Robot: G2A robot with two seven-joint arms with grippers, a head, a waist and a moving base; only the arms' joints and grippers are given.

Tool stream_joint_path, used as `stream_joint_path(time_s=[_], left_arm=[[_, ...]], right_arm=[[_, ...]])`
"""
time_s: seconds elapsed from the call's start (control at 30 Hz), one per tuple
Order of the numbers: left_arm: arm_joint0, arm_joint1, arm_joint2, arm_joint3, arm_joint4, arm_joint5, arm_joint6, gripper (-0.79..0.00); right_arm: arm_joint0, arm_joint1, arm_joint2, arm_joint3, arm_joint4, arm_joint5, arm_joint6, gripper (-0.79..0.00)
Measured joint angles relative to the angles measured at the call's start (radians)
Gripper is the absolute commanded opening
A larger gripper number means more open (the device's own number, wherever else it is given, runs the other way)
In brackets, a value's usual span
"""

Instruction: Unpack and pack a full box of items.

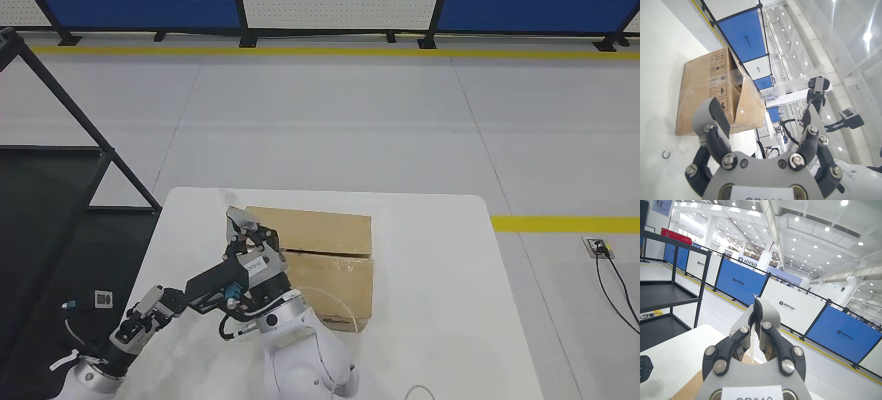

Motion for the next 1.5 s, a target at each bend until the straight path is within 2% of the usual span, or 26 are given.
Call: stream_joint_path(time_s=[0.17, 0.63, 1.0, 1.5], left_arm=[[0.007, 0.000, 0.001, 0.003, -0.014, -0.008, -0.001, 0.000], [0.010, 0.000, 0.001, -0.003, -0.013, 0.006, -0.001, 0.000], [-0.033, -0.003, 0.036, -0.060, -0.004, 0.145, 0.099, 0.000], [-0.066, -0.006, 0.064, -0.046, -0.052, 0.220, 0.120, 0.000]], right_arm=[[0.028, -0.017, -0.018, 0.035, 0.000, 0.001, -0.059, -0.785], [0.019, -0.018, -0.012, 0.033, -0.014, -0.005, -0.073, -0.785], [0.052, -0.043, -0.010, 0.071, -0.013, 0.005, -0.198, -0.785], [0.072, -0.064, 0.003, 0.134, 0.029, 0.004, -0.461, -0.785]])
